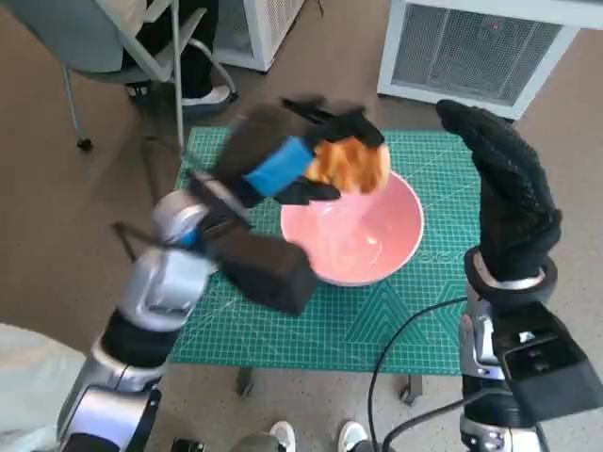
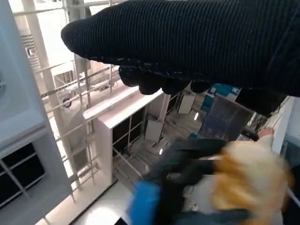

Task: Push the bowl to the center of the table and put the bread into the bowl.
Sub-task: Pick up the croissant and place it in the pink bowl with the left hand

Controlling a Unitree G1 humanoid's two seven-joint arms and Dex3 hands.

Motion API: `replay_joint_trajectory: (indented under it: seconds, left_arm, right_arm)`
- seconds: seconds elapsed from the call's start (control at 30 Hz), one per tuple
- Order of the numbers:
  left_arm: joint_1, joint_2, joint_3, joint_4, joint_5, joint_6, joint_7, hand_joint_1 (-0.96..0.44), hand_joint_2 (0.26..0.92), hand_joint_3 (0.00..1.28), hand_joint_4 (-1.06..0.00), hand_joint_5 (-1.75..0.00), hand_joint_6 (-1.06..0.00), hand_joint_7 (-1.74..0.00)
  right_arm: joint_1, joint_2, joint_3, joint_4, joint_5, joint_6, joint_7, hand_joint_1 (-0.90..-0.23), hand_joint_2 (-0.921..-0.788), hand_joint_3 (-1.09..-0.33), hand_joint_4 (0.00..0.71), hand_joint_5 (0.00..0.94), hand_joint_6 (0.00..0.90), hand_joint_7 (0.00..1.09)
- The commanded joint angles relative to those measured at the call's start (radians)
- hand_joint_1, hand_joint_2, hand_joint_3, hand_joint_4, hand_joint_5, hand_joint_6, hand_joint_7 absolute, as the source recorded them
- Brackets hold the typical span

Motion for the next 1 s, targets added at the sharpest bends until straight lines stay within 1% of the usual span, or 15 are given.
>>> replay_joint_trajectory:
  seconds: [0.03,0.13,0.17,0.23,0.27,0.3,0.33,0.37,0.4,0.43,0.47,0.57,0.67,0.83,1.0]
  left_arm:
    - [-0.093,-0.035,-0.044,0.235,-0.014,-0.086,-0.029,0.00,0.920,0.05,-0.76,-1.07,-0.60,-1.21]
    - [-0.121,-0.049,-0.056,0.324,-0.028,-0.115,-0.065,0.00,0.920,0.09,-0.71,-1.12,-0.55,-1.26]
    - [-0.131,-0.053,-0.061,0.359,-0.043,-0.125,-0.101,0.00,0.920,0.10,-0.70,-1.13,-0.54,-1.27]
    - [-0.151,-0.058,-0.070,0.415,-0.062,-0.144,-0.164,0.00,0.921,0.19,-0.59,-1.25,-0.45,-1.36]
    - [-0.159,-0.060,-0.074,0.437,-0.069,-0.152,-0.189,-0.07,0.921,0.22,-0.53,-1.14,-0.43,-1.40]
    - [-0.171,-0.061,-0.080,0.461,-0.073,-0.159,-0.221,-0.16,0.921,0.27,-0.49,-0.89,-0.40,-1.46]
    - [-0.180,-0.062,-0.083,0.479,-0.076,-0.166,-0.243,-0.12,0.917,0.24,-0.45,-0.63,-0.35,-1.14]
    - [-0.191,-0.062,-0.087,0.499,-0.081,-0.172,-0.272,-0.08,0.919,0.20,-0.44,-0.42,-0.37,-0.84]
    - [-0.198,-0.063,-0.089,0.514,-0.085,-0.178,-0.291,-0.09,0.919,0.19,-0.42,-0.34,-0.37,-0.71]
    - [-0.203,-0.063,-0.089,0.522,-0.088,-0.177,-0.308,-0.09,0.920,0.17,-0.38,-0.22,-0.37,-0.51]
    - [-0.206,-0.062,-0.089,0.529,-0.089,-0.178,-0.319,-0.11,0.920,0.15,-0.34,-0.14,-0.36,-0.38]
    - [-0.194,-0.052,-0.085,0.511,-0.078,-0.182,-0.314,-0.15,0.921,0.11,-0.26,-0.05,-0.34,-0.20]
    - [-0.164,-0.032,-0.080,0.463,-0.061,-0.198,-0.281,-0.19,0.921,0.08,-0.21,-0.01,-0.33,-0.12]
    - [-0.106,0.020,-0.045,0.342,-0.071,-0.224,-0.243,-0.22,0.921,0.05,-0.18,0.00,-0.32,-0.07]
    - [-0.049,0.090,0.020,0.210,-0.115,-0.257,-0.240,-0.24,0.921,0.04,-0.20,-0.01,-0.32,-0.06]
  right_arm:
    - [0.029,-0.007,-0.003,-0.013,-0.029,0.020,-0.011,-0.471,-0.921,-0.578,0.431,0.012,0.060,0.75]
    - [0.035,-0.007,-0.004,-0.023,-0.031,0.023,-0.013,-0.469,-0.921,-0.578,0.431,0.012,0.062,0.75]
    - [0.039,-0.007,-0.004,-0.029,-0.032,0.025,-0.014,-0.469,-0.921,-0.578,0.431,0.012,0.062,0.75]
    - [0.043,-0.006,-0.005,-0.037,-0.033,0.030,-0.015,-0.470,-0.921,-0.577,0.430,0.011,0.063,0.75]
    - [0.045,-0.007,-0.006,-0.041,-0.034,0.032,-0.015,-0.470,-0.921,-0.577,0.430,0.011,0.063,0.75]
    - [0.047,-0.007,-0.006,-0.043,-0.033,0.034,-0.015,-0.471,-0.921,-0.577,0.429,0.010,0.063,0.75]
    - [0.047,-0.008,-0.007,-0.045,-0.033,0.035,-0.015,-0.473,-0.921,-0.576,0.428,0.010,0.064,0.75]
    - [0.049,-0.008,-0.008,-0.046,-0.034,0.036,-0.016,-0.474,-0.921,-0.575,0.428,0.010,0.064,0.75]
    - [0.050,-0.009,-0.009,-0.048,-0.034,0.037,-0.016,-0.475,-0.921,-0.575,0.428,0.010,0.064,0.75]
    - [0.051,-0.009,-0.010,-0.049,-0.034,0.038,-0.017,-0.476,-0.921,-0.574,0.428,0.009,0.065,0.75]
    - [0.052,-0.009,-0.010,-0.050,-0.035,0.038,-0.017,-0.474,-0.921,-0.573,0.428,0.009,0.066,0.74]
    - [0.054,-0.007,-0.010,-0.053,-0.039,0.039,-0.020,-0.473,-0.921,-0.573,0.427,0.008,0.067,0.74]
    - [0.058,-0.004,-0.009,-0.058,-0.045,0.039,-0.024,-0.473,-0.921,-0.573,0.427,0.008,0.068,0.74]
    - [0.059,-0.003,-0.009,-0.057,-0.044,0.036,-0.027,-0.474,-0.921,-0.572,0.427,0.008,0.070,0.74]
    - [0.058,-0.001,-0.009,-0.056,-0.045,0.033,-0.030,-0.475,-0.921,-0.571,0.428,0.008,0.071,0.73]
